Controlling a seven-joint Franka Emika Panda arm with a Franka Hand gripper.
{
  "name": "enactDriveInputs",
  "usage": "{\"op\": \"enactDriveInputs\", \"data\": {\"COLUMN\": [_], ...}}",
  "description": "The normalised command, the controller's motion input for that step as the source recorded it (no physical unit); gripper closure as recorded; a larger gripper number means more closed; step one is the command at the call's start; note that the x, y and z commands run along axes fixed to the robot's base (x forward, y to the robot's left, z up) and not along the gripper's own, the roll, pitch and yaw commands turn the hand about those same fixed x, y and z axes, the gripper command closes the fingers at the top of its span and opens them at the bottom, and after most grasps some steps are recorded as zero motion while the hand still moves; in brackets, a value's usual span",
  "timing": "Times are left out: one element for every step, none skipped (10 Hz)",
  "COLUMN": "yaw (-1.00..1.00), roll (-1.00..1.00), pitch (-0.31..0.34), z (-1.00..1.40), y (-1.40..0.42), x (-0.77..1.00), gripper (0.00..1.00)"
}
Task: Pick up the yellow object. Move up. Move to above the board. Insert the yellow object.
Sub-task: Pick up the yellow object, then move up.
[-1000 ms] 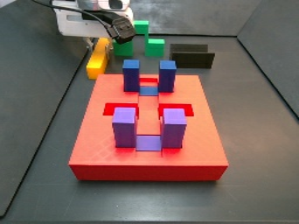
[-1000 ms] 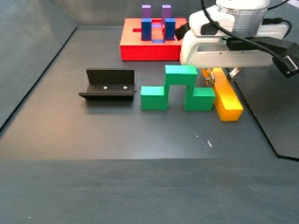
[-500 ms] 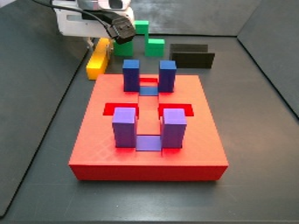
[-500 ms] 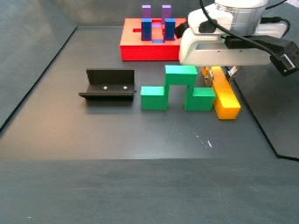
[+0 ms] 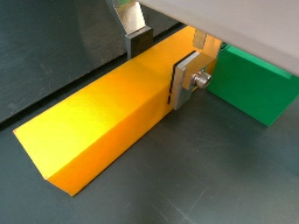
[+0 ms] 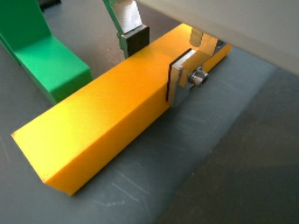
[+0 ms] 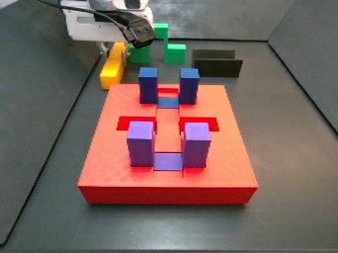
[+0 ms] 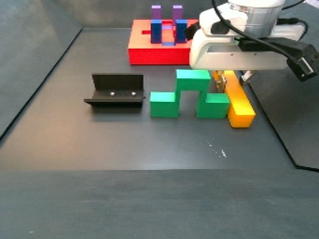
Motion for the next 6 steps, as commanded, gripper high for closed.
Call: {"op": "enactDriveInputs", "data": {"yaw": [0.00,0.00,0.00,0.00,0.00,0.00], "roll": [0.00,0.00,0.00,0.00,0.00,0.00], "pitch": [0.000,0.000,0.000,0.000,0.000,0.002], "z": [0.00,0.00,0.00,0.00,0.83,0.82], "y": [0.00,0.00,0.00,0.00,0.00,0.00], "x": [0.00,0.00,0.00,0.00,0.00,0.01], "gripper": [1.00,1.00,1.00,1.00,1.00,1.00]}}
